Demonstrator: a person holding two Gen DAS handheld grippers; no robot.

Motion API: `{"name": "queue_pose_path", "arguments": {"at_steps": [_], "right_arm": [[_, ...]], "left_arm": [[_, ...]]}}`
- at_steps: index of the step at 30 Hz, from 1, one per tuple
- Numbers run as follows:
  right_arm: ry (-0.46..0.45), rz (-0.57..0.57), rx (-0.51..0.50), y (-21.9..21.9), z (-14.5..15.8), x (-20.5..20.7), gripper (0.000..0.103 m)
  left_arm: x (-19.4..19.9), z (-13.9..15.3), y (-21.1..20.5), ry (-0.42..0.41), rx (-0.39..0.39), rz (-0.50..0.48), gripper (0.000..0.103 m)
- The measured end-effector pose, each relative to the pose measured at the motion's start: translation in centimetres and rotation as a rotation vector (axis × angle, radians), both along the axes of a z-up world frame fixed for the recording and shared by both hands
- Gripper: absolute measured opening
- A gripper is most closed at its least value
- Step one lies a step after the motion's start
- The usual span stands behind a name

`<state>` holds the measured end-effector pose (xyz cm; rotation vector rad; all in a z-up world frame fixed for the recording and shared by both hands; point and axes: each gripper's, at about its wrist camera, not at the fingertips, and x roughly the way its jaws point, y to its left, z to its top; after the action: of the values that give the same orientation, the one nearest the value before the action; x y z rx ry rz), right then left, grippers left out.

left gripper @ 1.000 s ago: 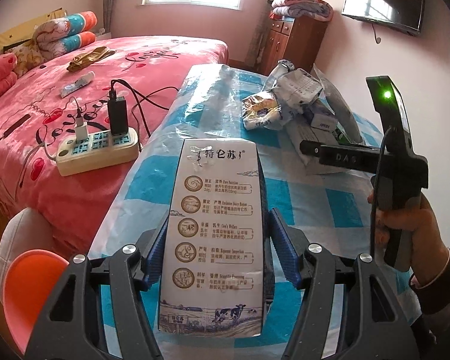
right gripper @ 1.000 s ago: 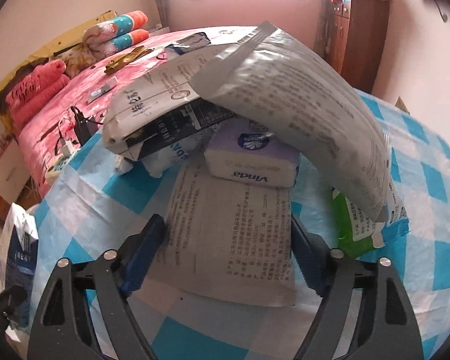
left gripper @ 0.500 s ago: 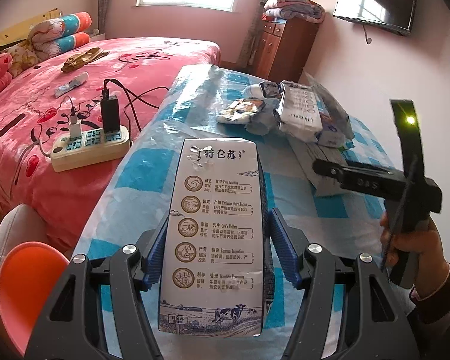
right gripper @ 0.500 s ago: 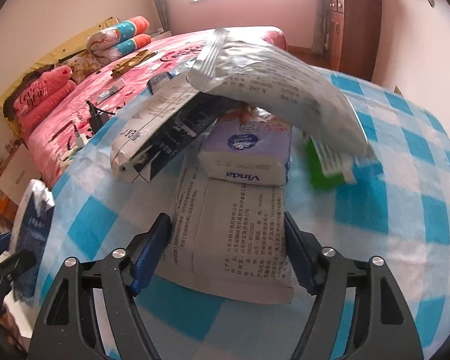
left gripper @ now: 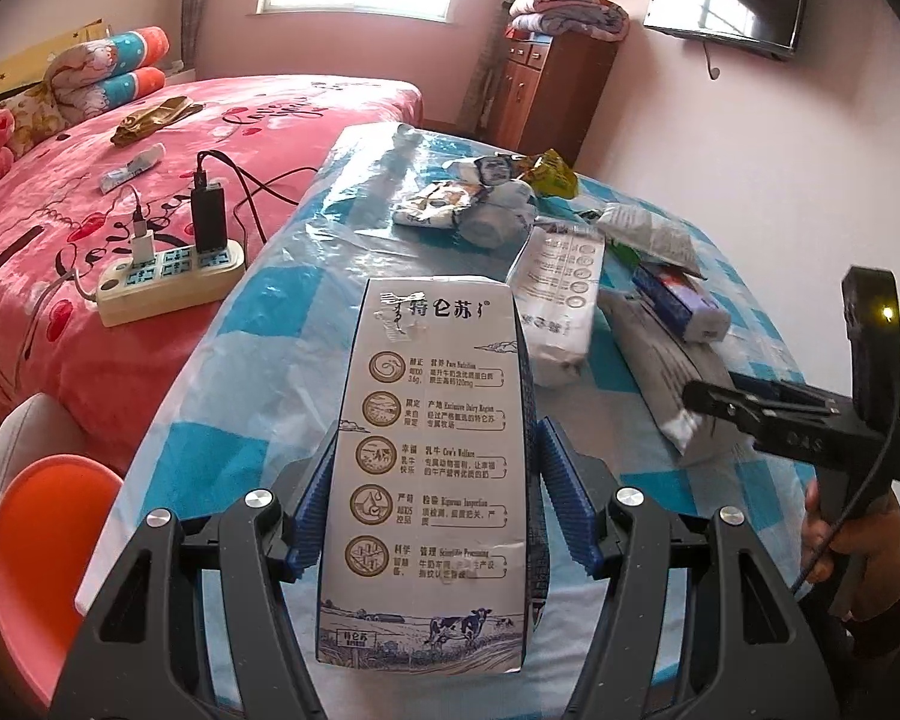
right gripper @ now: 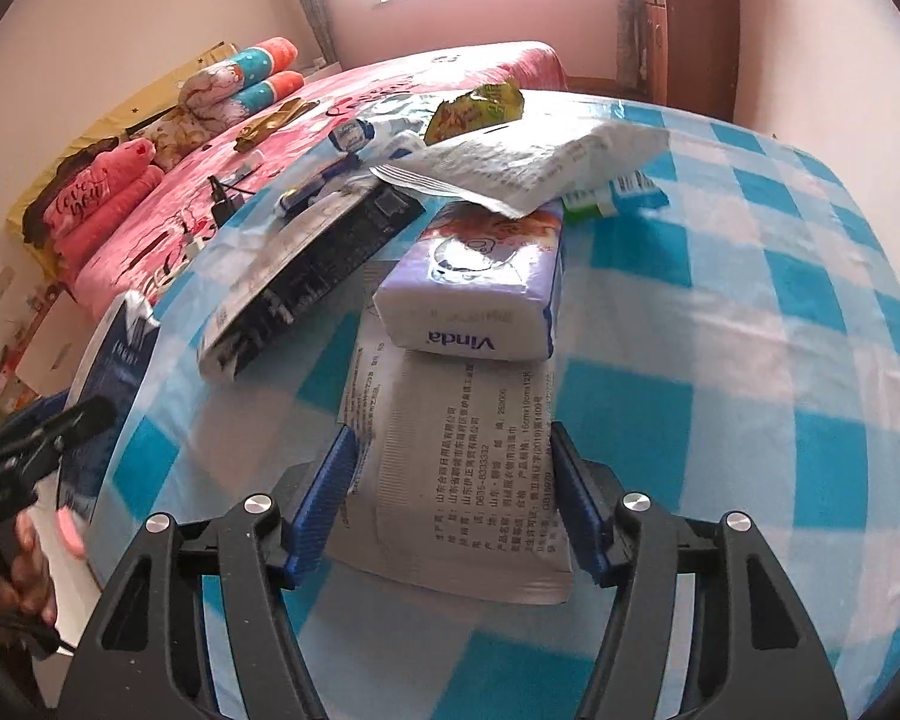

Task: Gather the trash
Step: 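Lift the milk carton with the left tool while the right tool reaches the Vinda tissue pack, then grasp the Vinda tissue pack with the right tool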

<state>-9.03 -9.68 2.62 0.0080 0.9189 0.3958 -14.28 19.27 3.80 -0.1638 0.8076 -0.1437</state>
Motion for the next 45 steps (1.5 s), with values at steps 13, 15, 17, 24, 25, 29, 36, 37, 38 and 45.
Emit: {"name": "queue_pose_path", "arguments": {"at_steps": [13,15,17,24,25,29,36,37,38,45], "right_arm": [[-0.011,-0.02,0.026,-2.4,0.2,-3.9,0.079],[-0.023,-0.038,0.045,-2.7,0.8,-3.5,0.085],[-0.031,-0.045,0.061,-2.8,1.2,-3.0,0.087],[-0.071,-0.087,0.039,-2.1,1.9,-0.5,0.087],[-0.077,-0.088,0.029,-2.0,1.8,-0.5,0.086],[-0.094,-0.078,-0.025,-1.1,1.6,0.0,0.07],[-0.112,-0.09,-0.075,-0.7,1.4,0.0,0.055],[-0.115,-0.09,-0.076,-0.7,1.4,0.0,0.055],[-0.119,-0.093,-0.078,-0.7,1.5,-0.1,0.054],[-0.145,-0.084,-0.083,-0.3,2.2,-0.9,0.054]], "left_arm": [[-1.8,0.4,-0.5,-0.013,-0.007,-0.021,0.064],[-1.9,0.4,-0.7,-0.012,-0.005,-0.028,0.064],[-2.0,0.4,-0.8,-0.013,-0.002,-0.033,0.064],[-2.1,0.4,-0.6,-0.012,-0.004,-0.025,0.064],[-2.1,0.4,-0.6,-0.012,-0.002,-0.025,0.064],[-2.1,0.2,-0.4,-0.006,-0.004,-0.018,0.064],[-2.0,-0.3,0.0,-0.003,-0.015,-0.014,0.064],[-2.1,-0.3,0.0,-0.004,-0.016,-0.013,0.064],[-2.1,-0.3,0.2,-0.005,-0.018,-0.011,0.064],[-2.7,-0.1,0.8,-0.023,-0.028,0.0,0.064]]}}
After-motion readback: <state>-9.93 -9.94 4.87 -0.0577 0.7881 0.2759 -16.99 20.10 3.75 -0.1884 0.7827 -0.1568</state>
